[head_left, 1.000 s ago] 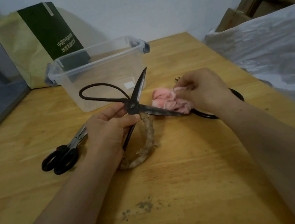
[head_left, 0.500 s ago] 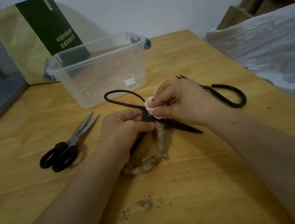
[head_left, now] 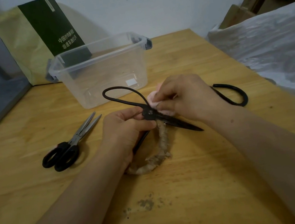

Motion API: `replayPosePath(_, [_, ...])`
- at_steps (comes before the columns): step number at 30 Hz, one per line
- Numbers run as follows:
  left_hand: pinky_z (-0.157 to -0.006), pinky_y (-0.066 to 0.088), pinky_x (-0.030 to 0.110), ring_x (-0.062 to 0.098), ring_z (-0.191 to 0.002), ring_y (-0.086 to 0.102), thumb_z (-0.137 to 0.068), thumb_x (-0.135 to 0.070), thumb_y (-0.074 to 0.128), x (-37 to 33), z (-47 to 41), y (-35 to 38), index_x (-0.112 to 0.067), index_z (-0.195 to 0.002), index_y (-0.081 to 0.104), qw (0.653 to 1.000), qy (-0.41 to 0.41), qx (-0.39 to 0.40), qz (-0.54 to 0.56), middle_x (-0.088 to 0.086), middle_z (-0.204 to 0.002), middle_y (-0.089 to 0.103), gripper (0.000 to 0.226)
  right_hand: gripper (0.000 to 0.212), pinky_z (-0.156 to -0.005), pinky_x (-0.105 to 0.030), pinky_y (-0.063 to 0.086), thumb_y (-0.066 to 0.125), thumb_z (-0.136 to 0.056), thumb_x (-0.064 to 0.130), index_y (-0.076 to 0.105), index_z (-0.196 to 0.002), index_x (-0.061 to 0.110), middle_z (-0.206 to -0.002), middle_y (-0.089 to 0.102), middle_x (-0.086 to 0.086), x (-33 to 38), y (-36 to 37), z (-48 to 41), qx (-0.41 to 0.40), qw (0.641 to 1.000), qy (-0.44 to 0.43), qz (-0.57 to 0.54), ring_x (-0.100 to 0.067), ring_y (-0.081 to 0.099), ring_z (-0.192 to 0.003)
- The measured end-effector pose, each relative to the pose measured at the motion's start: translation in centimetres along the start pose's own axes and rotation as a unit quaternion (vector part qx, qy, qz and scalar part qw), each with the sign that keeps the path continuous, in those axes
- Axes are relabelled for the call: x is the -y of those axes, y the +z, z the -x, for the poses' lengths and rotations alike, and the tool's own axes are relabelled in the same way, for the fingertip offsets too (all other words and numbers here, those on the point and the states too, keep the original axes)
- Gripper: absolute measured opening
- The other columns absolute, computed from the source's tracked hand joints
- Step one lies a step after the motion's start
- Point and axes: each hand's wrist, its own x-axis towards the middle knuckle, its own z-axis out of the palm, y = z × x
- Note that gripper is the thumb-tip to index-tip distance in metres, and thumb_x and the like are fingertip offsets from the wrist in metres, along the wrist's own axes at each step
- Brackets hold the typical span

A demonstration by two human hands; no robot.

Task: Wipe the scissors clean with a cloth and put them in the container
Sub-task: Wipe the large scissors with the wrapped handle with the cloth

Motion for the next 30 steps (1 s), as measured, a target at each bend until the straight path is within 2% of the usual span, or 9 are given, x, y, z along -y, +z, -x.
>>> replayPosePath(3, [-0.081, 0.054, 0.032, 0.024, -0.089, 0.068, -0.062, 0.016, 0.072, 0.2, -0.1, 0.0, -0.004, -0.103, 0.066, 1.0, 0.005, -0.003, -0.005, 0.012, -0.094, 0.07, 0.047, 0.018, -0.089, -0.028, 0.046, 0.07, -0.083, 0.02, 0.075, -0.101, 0.02, -0.107, 0.067, 0.005, 0.4, 0.2, 0.0, 0.031, 0.999, -0.02, 0.016, -0.013, 0.06, -0.1])
replayPosePath(7, [-0.068, 0.053, 0.019, 0.011, -0.077, 0.065, -0.064, 0.017, 0.071, 0.0, 0.1, 0.2, -0.006, -0.102, 0.065, 1.0, 0.014, 0.002, -0.006, 0.003, -0.084, 0.067, 0.044, 0.015, -0.082, -0.029, 0.048, 0.067, -0.085, 0.015, 0.075, -0.098, 0.016, -0.095, 0.07, -0.004, -0.4, 0.1, -0.8, -0.018, 0.999, 0.022, 0.022, -0.02, 0.064, -0.09])
replayPosePath(10, [-0.056, 0.051, 0.012, 0.002, -0.063, 0.064, -0.065, 0.015, 0.072, -0.1, 0.2, 0.3, -0.01, -0.098, 0.066, 1.0, 0.016, 0.003, -0.001, -0.003, -0.077, 0.065, 0.042, 0.015, -0.068, -0.012, 0.04, 0.061, -0.09, 0.016, 0.073, -0.099, 0.015, -0.091, 0.063, 0.002, -0.9, 0.0, -0.8, -0.072, 0.995, 0.025, 0.069, -0.008, 0.059, -0.077])
replayPosePath(13, [-0.06, 0.055, 0.014, 0.002, -0.063, 0.066, -0.064, 0.016, 0.072, 0.0, 0.2, 0.2, -0.009, -0.098, 0.066, 1.0, 0.021, 0.006, 0.004, -0.001, -0.079, 0.069, 0.043, 0.013, -0.06, 0.0, 0.038, 0.067, -0.085, 0.011, 0.073, -0.092, 0.021, -0.077, 0.057, 0.013, -0.6, -0.3, -0.1, -0.106, 0.993, 0.019, -0.045, 0.006, 0.056, -0.063])
replayPosePath(15, [-0.066, 0.056, 0.019, 0.009, -0.07, 0.069, -0.063, 0.018, 0.071, 0.1, 0.1, 0.2, -0.006, -0.099, 0.066, 1.0, 0.028, 0.007, 0.009, 0.002, -0.08, 0.071, 0.044, 0.012, -0.067, -0.008, 0.045, 0.071, -0.082, 0.014, 0.073, -0.086, 0.025, -0.081, 0.063, 0.01, 0.0, 0.0, 0.3, -0.053, 0.996, -0.017, -0.075, 0.0, 0.062, -0.074])
replayPosePath(18, [-0.068, 0.056, 0.021, 0.009, -0.069, 0.069, -0.063, 0.019, 0.071, 0.2, 0.1, 0.1, -0.009, -0.092, 0.067, 0.999, 0.043, 0.009, 0.009, -0.002, -0.072, 0.072, 0.041, 0.012, -0.085, -0.03, 0.048, 0.072, -0.081, 0.02, 0.076, -0.093, 0.019, -0.092, 0.062, 0.008, 0.1, 0.6, 0.0, -0.021, 0.999, -0.03, -0.021, -0.014, 0.06, -0.093])
replayPosePath(22, [-0.072, 0.057, 0.026, 0.014, -0.075, 0.071, -0.064, 0.02, 0.069, 0.3, 0.2, 0.1, -0.012, -0.089, 0.065, 0.998, 0.057, 0.018, 0.013, 0.002, -0.079, 0.073, 0.041, 0.012, -0.08, -0.017, 0.046, 0.071, -0.082, 0.014, 0.076, -0.093, 0.017, -0.085, 0.052, 0.019, -0.6, 0.4, -0.6, -0.068, 0.997, 0.006, -0.045, -0.006, 0.057, -0.085])
replayPosePath(27, [-0.063, 0.057, 0.019, 0.011, -0.073, 0.071, -0.065, 0.019, 0.069, 0.1, 0.4, 0.3, -0.011, -0.094, 0.065, 0.997, 0.069, 0.023, 0.017, 0.001, -0.08, 0.074, 0.042, 0.016, -0.079, -0.024, 0.04, 0.062, -0.09, 0.02, 0.07, -0.103, 0.02, -0.103, 0.058, 0.003, -1.9, -0.3, -0.9, -0.137, 0.987, 0.054, 0.066, -0.015, 0.055, -0.097])
replayPosePath(30, [-0.063, 0.056, 0.018, 0.01, -0.071, 0.07, -0.066, 0.02, 0.068, 0.1, 0.6, 0.3, -0.011, -0.089, 0.068, 0.996, 0.086, 0.03, 0.009, -0.001, -0.077, 0.074, 0.039, 0.017, -0.076, -0.019, 0.046, 0.067, -0.086, 0.02, 0.072, -0.102, 0.022, -0.096, 0.062, 0.005, -1.4, -0.8, -0.2, -0.138, 0.99, 0.01, -0.017, -0.004, 0.058, -0.085])
